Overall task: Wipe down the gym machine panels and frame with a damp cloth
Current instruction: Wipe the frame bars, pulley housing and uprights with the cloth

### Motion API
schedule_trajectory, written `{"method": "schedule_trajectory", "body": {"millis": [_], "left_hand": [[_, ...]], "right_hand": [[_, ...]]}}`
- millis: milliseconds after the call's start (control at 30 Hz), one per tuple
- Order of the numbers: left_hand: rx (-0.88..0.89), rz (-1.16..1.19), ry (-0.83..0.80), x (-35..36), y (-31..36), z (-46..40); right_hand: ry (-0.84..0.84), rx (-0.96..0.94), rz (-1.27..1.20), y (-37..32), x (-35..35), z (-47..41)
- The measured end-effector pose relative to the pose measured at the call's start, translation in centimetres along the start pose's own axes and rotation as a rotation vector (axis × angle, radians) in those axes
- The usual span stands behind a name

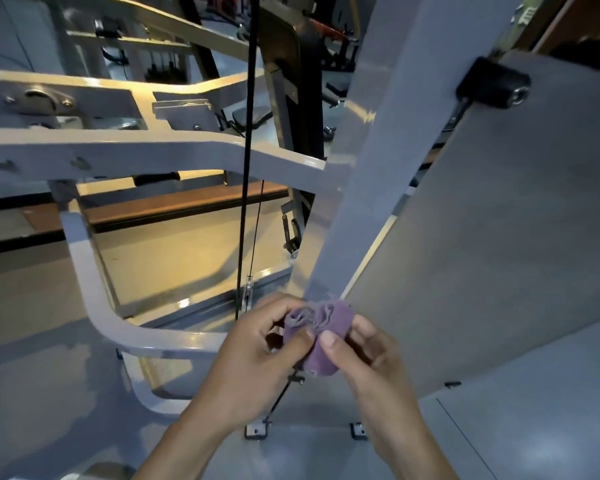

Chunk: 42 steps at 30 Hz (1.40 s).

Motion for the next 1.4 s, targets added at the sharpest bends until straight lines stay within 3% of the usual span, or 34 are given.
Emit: {"method": "schedule_trajectory", "body": {"millis": [167, 300, 533, 667, 867, 1000, 1100, 1167, 1300, 1400], "left_hand": [[-0.136, 0.247, 0.019, 0.8, -0.9, 0.5], [-0.271, 0.475, -0.016, 2.1, -1.2, 0.9], [-0.177, 0.052, 0.035, 1.8, 1.6, 0.8], [-0.185, -0.007, 0.077, 2.2, 2.2, 1.0], [-0.186, -0.324, 0.265, 0.6, 2.8, 1.7], [-0.161, -0.587, 0.353, 0.6, 4.1, 1.9], [-0.114, -0.610, 0.309, 2.4, 4.5, 2.1], [-0.093, -0.546, 0.213, 3.8, 4.9, 2.3], [-0.169, 0.077, 0.111, 4.7, 5.6, 2.5], [-0.026, 0.042, 0.219, 2.9, 7.2, 2.6]], "right_hand": [[-0.005, 0.004, -0.054, -0.5, -1.3, 0.3], [-0.087, 0.160, -0.351, -0.4, -0.8, 0.6], [-0.103, 0.409, -0.411, 1.3, -0.3, 1.4], [-0.196, 0.340, -0.235, 0.5, -0.2, 2.0], [0.081, 0.398, -0.109, 1.2, -4.3, 2.2], [0.025, 0.406, -0.223, 0.5, -3.5, 2.5], [-0.073, 0.385, -0.333, -0.7, -1.3, 3.4], [-0.099, 0.291, -0.358, -1.6, -0.8, 3.7], [-0.086, 0.102, -0.238, -3.8, -2.1, 3.6], [-0.026, -0.066, -0.015, -7.3, -3.3, 2.8]]}}
Point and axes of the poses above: each hand's wrist, its own z-axis away from the middle knuckle, its own x-axis out of the palm, y = z × x, the point moved 9 cm from there along -z, towards the middle knuckle, and after that the axes turned 2 degrees about -x, right-handed, at the moved point
